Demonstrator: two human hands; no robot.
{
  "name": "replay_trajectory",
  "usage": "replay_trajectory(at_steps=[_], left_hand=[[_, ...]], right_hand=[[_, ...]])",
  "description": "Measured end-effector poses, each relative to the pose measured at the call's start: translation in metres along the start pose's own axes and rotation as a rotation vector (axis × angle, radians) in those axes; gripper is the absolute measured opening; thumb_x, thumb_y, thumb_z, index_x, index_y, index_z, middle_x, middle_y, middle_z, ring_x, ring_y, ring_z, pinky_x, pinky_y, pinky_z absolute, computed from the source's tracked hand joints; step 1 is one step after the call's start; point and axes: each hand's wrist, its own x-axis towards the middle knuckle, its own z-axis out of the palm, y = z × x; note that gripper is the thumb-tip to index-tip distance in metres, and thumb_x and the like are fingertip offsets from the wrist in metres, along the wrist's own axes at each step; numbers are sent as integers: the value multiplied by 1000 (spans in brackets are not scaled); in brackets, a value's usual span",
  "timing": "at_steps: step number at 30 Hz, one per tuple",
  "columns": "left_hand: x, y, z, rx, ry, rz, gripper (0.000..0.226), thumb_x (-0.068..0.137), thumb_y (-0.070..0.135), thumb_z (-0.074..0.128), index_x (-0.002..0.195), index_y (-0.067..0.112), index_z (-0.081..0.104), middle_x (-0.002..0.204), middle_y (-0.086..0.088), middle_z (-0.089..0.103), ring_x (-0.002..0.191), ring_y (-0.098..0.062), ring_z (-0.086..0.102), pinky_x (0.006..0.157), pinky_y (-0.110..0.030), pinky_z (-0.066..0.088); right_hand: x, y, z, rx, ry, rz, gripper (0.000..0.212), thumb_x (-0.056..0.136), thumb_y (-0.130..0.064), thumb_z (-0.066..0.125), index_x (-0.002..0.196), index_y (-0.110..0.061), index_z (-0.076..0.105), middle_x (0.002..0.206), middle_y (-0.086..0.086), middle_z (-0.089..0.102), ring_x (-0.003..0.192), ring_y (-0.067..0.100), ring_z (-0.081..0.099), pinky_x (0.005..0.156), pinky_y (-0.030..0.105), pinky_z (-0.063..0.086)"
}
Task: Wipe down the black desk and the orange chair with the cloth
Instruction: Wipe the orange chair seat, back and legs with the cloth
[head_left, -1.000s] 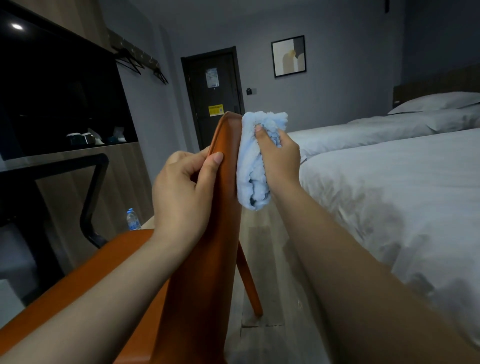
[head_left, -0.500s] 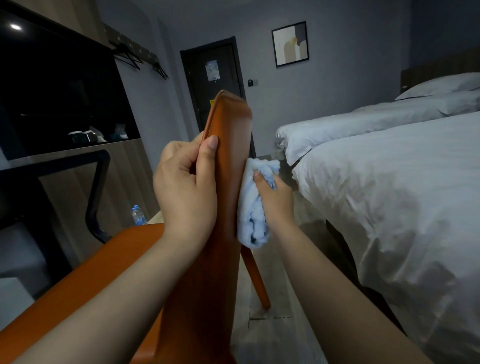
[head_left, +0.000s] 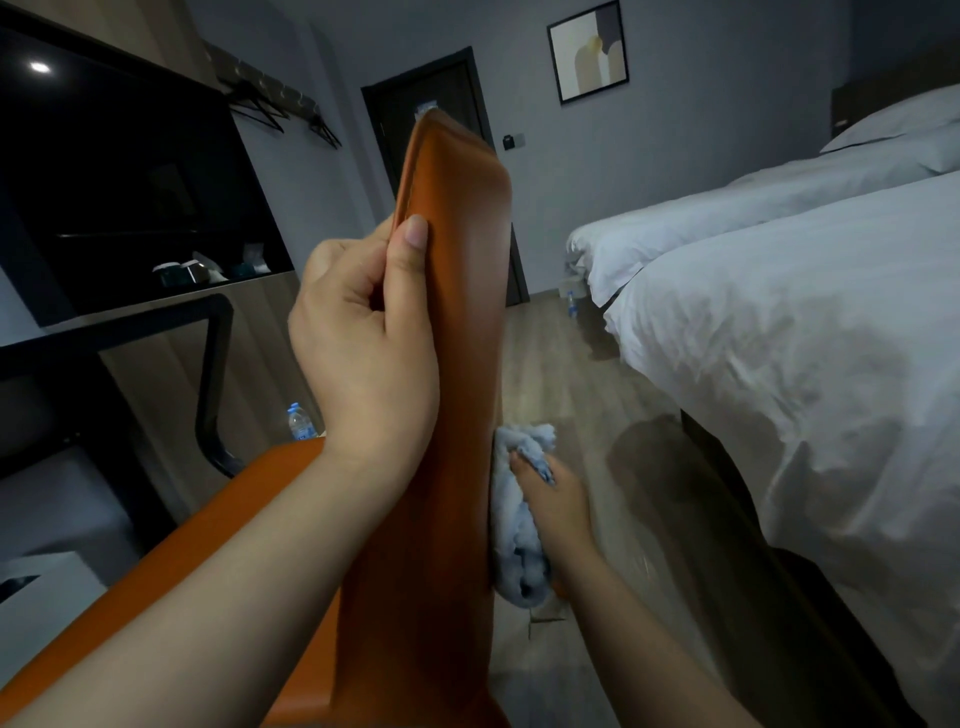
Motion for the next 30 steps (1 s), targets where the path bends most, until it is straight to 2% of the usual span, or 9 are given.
replay_trajectory(at_steps=[8, 10, 13, 15, 18, 21, 24, 27, 30], left_hand=[[0, -2, 1, 16, 2, 32, 32, 101, 33, 44, 71, 30, 54, 70, -6, 57, 76, -10, 54, 71, -11, 37], [-1, -2, 0, 8, 9, 32, 33, 101, 33, 45, 70, 31, 55, 70, -5, 57, 76, -9, 54, 70, -10, 36], [-1, -3, 1, 11, 15, 27, 31, 100, 33, 45, 77, 25, 63, 74, -8, 59, 77, -6, 54, 70, -9, 35], [-1, -3, 1, 21, 13, 34, 30, 101, 33, 45, 75, 27, 59, 73, -5, 57, 77, -6, 52, 70, -8, 34], [-2, -2, 1, 12, 8, 37, 32, 101, 31, 45, 72, 27, 57, 69, -2, 52, 74, -6, 50, 68, -7, 32], [-2, -4, 1, -4, 18, 22, 36, 100, 31, 46, 81, 10, 70, 69, -7, 53, 72, -5, 49, 67, -5, 31], [-3, -3, 0, -14, 19, 6, 36, 100, 31, 47, 88, 7, 72, 70, -8, 55, 72, -5, 49, 67, -7, 33], [-3, -2, 0, -25, 7, -4, 32, 99, 31, 48, 87, 14, 72, 69, -4, 54, 71, -4, 49, 67, -6, 34], [-3, 0, -1, -26, 7, -11, 28, 99, 31, 49, 88, 18, 72, 70, -3, 56, 73, -5, 50, 68, -6, 35]], right_hand=[[-8, 33, 1, -109, -19, 61, 29, 102, -27, 45, 93, -8, 66, 85, 13, 69, 82, 24, 66, 78, 37, 52], [-10, 47, -2, -108, -35, 82, 27, 100, -27, 49, 95, -6, 66, 88, 12, 69, 82, 21, 65, 78, 37, 52], [-15, 72, -7, -142, -59, 154, 22, 94, -40, 58, 100, -21, 64, 95, -3, 67, 90, 15, 62, 86, 35, 50], [-20, 85, -8, -135, -39, 187, 15, 91, -42, 60, 87, -29, 64, 87, -6, 68, 87, 16, 64, 84, 35, 52], [-25, 90, -10, -164, -19, 193, 19, 91, -40, 61, 75, -31, 62, 79, -4, 68, 82, 20, 65, 81, 37, 53], [-20, 73, -13, -173, 27, 147, 18, 93, -38, 59, 78, -28, 61, 82, 0, 68, 81, 20, 65, 77, 35, 54], [-8, 38, -23, -173, 99, 62, 25, 97, -36, 53, 78, -21, 61, 74, 2, 67, 72, 16, 64, 64, 27, 49], [5, -8, -37, -143, 125, -23, 22, 97, -35, 54, 78, -23, 58, 79, -3, 64, 76, 14, 59, 74, 29, 47], [21, -62, -42, -154, 119, -44, 22, 100, -28, 49, 82, -17, 56, 89, 9, 63, 89, 23, 62, 87, 36, 50]])
